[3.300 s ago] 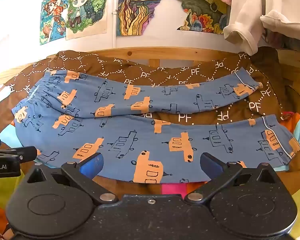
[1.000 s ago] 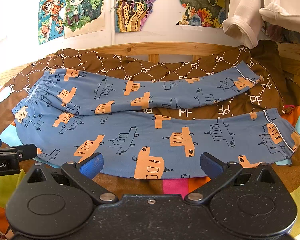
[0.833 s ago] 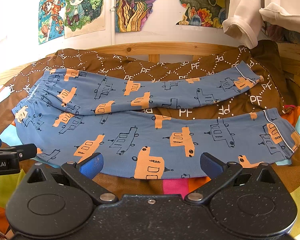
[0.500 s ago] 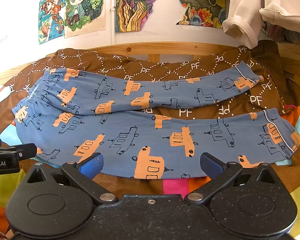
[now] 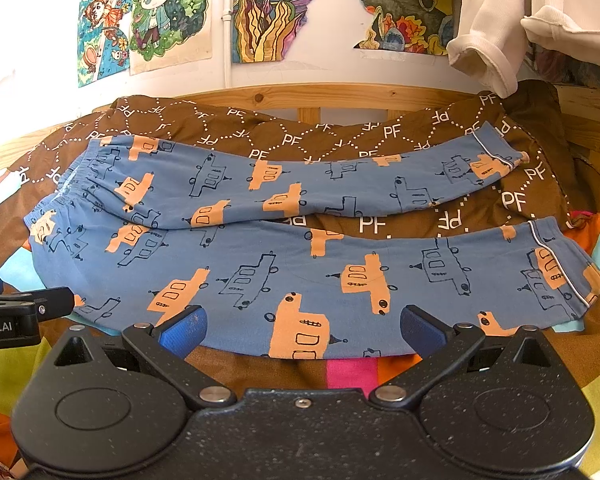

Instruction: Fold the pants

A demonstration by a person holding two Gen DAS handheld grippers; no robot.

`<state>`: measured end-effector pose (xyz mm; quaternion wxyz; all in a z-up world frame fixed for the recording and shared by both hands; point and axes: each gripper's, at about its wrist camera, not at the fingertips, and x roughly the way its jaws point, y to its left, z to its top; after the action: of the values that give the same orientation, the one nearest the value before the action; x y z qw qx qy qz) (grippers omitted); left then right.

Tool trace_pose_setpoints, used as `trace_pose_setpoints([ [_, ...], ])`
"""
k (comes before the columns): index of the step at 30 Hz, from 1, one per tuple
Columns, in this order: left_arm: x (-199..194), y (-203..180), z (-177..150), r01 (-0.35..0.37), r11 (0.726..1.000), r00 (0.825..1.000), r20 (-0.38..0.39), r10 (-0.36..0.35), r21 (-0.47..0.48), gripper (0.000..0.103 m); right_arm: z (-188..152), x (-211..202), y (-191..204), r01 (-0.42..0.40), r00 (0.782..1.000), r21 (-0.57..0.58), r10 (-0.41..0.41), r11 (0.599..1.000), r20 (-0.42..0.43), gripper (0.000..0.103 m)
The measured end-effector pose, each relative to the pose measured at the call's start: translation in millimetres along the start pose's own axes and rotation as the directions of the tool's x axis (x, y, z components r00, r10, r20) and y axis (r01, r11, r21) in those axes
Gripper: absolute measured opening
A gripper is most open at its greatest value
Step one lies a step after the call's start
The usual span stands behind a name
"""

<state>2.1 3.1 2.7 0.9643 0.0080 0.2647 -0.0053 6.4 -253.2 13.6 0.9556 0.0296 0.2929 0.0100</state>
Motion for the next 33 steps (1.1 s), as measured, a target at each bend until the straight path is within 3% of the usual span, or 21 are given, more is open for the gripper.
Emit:
trace_pose_setpoints([
  [5, 6, 2, 15, 0.015, 1.000, 1.000, -0.013, -0.015, -0.016, 0.103, 12, 6, 2, -0.029, 1.000, -0.027, 0.029, 0.999, -0.010, 0.102],
  [8, 9, 3, 35, 0.030, 1.000, 0.999, 0.012, -0.030, -0.001, 0.103, 32, 13, -3, -0.087, 0.996, -0.038, 0.086, 0.996, -0.026, 0.102],
  [15, 28, 6, 105, 0.006, 0.985, 0.993, 0.112, -0.026, 0.172, 0.103, 125, 34, -21, -0.178, 0.984, -0.246, 0.166, 0.953, -0.068, 0.102],
  [19, 57, 11, 151, 0.005, 0.970, 0.991, 0.129, -0.038, 0.243, 0.103, 190, 55, -25, -0.237, 0.971, -0.404, 0.197, 0.884, -0.138, 0.102],
  [22, 87, 16, 182, -0.006, 0.952, 0.991, 0.129, -0.035, 0.306, 0.103, 231, 78, -23, -0.343, 0.937, -0.482, 0.260, 0.806, -0.232, 0.102],
  [24, 116, 21, 203, 0.005, 0.937, 0.996, 0.079, -0.034, 0.349, 0.103, 249, 98, -22, -0.410, 0.910, -0.508, 0.304, 0.757, -0.281, 0.102],
  [26, 147, 31, 223, 0.040, 0.940, 0.999, 0.007, -0.045, 0.340, 0.103, 256, 117, -20, -0.401, 0.916, -0.558, 0.311, 0.727, -0.253, 0.102],
  [29, 186, 41, 238, 0.058, 0.941, 0.998, -0.046, -0.045, 0.335, 0.103, 251, 150, -27, -0.352, 0.934, -0.575, 0.313, 0.739, -0.170, 0.102],
  [31, 209, 41, 243, 0.081, 0.923, 0.995, -0.083, -0.054, 0.375, 0.103, 243, 178, -33, -0.352, 0.935, -0.563, 0.304, 0.748, -0.180, 0.102],
  [33, 229, 37, 246, 0.148, 0.895, 0.985, -0.144, -0.096, 0.420, 0.103, 236, 208, -39, -0.374, 0.927, -0.541, 0.298, 0.753, -0.226, 0.102],
])
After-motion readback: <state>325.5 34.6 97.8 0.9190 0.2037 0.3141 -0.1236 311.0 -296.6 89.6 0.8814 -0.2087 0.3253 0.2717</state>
